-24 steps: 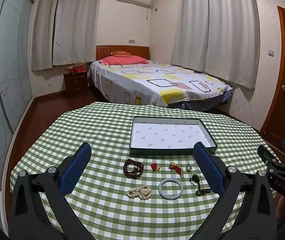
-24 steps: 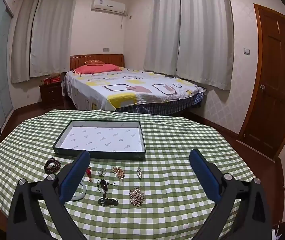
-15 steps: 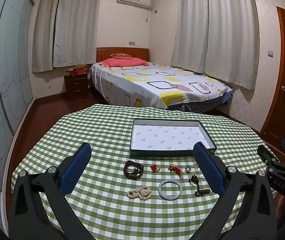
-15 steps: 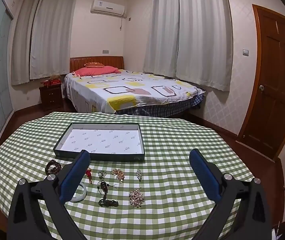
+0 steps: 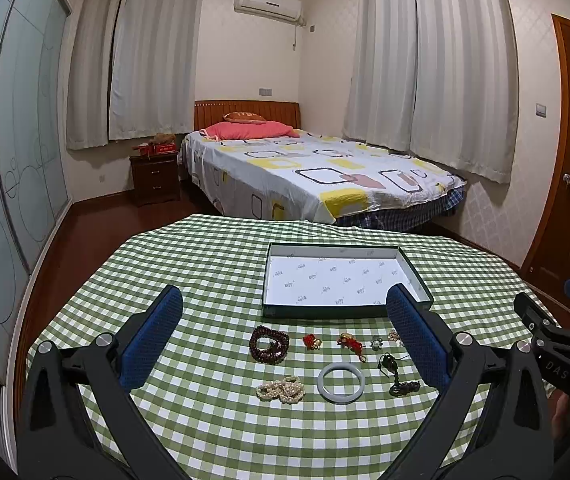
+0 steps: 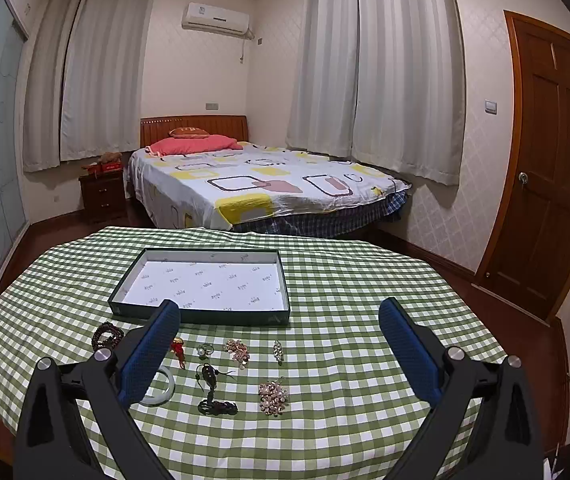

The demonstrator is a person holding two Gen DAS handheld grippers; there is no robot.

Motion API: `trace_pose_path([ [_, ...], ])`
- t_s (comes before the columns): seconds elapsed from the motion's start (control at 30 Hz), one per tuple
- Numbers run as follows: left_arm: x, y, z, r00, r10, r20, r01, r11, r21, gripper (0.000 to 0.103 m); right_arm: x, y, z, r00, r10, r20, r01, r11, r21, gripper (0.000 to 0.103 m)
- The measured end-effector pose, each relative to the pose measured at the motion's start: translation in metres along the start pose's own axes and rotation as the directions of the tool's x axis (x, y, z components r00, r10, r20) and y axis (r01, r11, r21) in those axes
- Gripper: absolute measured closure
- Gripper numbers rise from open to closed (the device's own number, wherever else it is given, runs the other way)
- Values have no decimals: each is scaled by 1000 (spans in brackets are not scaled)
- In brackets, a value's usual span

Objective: Organize jewelry

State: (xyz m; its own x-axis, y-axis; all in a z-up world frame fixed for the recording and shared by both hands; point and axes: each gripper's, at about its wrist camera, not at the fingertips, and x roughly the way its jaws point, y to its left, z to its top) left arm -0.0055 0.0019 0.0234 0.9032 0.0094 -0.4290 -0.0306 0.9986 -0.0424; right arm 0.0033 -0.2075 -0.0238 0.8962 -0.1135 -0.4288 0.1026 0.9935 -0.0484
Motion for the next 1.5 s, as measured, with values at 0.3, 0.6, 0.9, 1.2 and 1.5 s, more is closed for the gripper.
trace_pose_path([
  [0.3,-1,-1,1,1000,2,2,-2,1000,0,4,-7,-2,7,1000,-2,6,2,1000,-1,6],
  [0.6,-1,-2,0,1000,1,2,-1,1000,1,4,-9,-3,9,1000,-2,9,2,1000,-1,6],
  [0.9,-3,-1,0,1000,2,4,-2,1000,-1,4,-9,-3,7,1000,-3,12,3,1000,-2,6],
  [1.2,-3,-1,-1,1000,1,5,-1,1000,-1,4,-12,-3,12,1000,-4,15,4,1000,-4,6],
  [1.5,-3,-1,-2,1000,2,7,-2,1000,-2,4,-14,-4,17,1000,-4,21,4,1000,-5,6],
])
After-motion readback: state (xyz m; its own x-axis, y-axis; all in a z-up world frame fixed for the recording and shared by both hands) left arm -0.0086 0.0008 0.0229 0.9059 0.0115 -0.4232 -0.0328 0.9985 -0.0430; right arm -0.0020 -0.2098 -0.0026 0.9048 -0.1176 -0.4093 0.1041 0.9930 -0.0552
